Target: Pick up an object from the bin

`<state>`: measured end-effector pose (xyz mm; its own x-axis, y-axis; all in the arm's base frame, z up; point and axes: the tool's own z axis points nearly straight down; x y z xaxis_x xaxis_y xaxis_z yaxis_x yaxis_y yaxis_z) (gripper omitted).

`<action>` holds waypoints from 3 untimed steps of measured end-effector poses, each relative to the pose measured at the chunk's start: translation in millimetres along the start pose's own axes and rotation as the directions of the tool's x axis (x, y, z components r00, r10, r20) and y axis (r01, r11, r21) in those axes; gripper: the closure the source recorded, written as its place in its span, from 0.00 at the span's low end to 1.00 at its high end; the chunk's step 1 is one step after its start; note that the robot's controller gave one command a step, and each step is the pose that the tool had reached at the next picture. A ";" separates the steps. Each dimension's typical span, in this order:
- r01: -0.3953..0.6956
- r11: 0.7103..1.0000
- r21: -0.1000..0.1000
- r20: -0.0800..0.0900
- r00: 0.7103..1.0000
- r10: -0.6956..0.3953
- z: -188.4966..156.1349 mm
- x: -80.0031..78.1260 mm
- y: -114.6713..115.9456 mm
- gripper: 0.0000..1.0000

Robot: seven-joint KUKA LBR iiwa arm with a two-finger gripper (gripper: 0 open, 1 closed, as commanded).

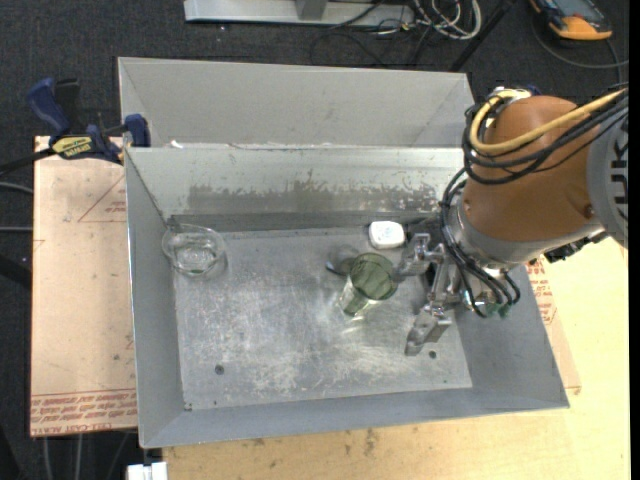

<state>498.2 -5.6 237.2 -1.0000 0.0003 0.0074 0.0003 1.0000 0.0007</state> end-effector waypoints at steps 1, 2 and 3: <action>0.000 1.000 0.000 0.008 1.000 0.000 -3.8 -1.5 0.0 0.00; -0.080 0.997 -0.001 0.014 0.997 0.080 34.7 -21.1 -13.3 0.00; -0.117 0.993 -0.002 0.015 0.993 0.117 92.9 -55.1 -33.0 0.00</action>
Offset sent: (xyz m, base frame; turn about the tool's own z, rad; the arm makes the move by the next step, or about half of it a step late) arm 0.0465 -0.0352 -0.1005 0.2076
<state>552.6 -38.5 143.8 -0.9931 0.1170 -0.0080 0.1170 0.9931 0.0017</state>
